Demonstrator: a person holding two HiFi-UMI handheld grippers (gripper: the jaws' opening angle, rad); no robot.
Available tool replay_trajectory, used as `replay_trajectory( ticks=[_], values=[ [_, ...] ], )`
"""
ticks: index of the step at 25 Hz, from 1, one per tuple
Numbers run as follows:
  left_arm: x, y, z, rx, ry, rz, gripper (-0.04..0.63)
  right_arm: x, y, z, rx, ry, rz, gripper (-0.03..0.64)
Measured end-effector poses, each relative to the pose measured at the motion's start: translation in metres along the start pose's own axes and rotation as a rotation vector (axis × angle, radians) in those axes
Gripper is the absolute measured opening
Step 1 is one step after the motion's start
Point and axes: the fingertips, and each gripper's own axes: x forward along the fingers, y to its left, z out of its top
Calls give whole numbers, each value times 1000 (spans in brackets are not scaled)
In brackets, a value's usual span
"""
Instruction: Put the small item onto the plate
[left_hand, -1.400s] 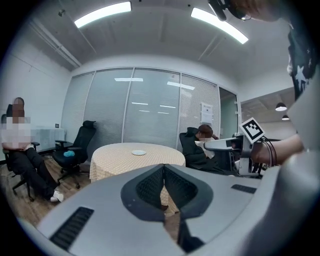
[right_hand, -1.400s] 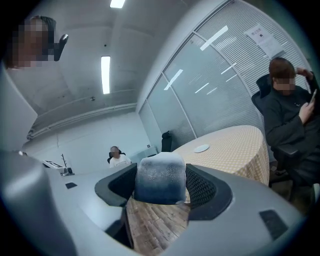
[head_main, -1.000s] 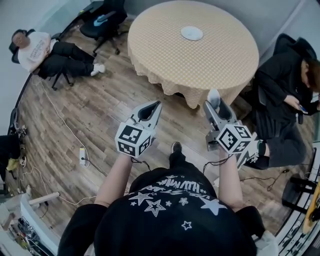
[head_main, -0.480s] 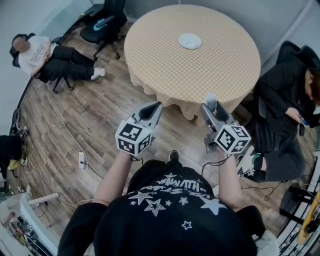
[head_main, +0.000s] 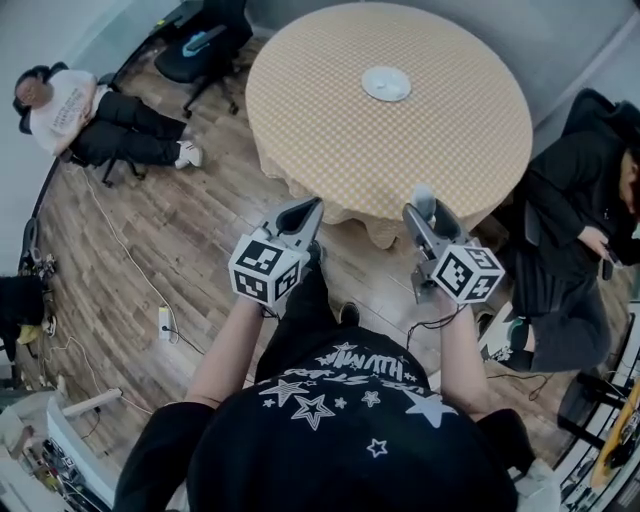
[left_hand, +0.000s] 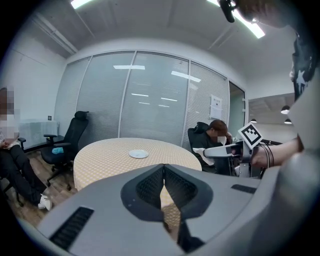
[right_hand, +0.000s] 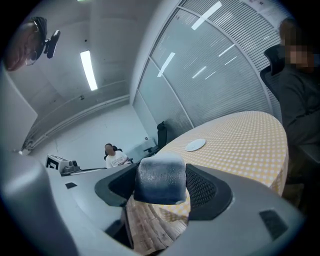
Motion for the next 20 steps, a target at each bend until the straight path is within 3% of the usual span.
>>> replay_trajectory(
  ticks=[7, 20],
  values=[
    [50, 47, -9, 7, 25, -70, 9, 43, -29, 8, 11, -25, -82, 308],
    [127, 120, 32, 16, 52, -183, 9, 122, -54, 52, 60, -47, -204, 308]
  ],
)
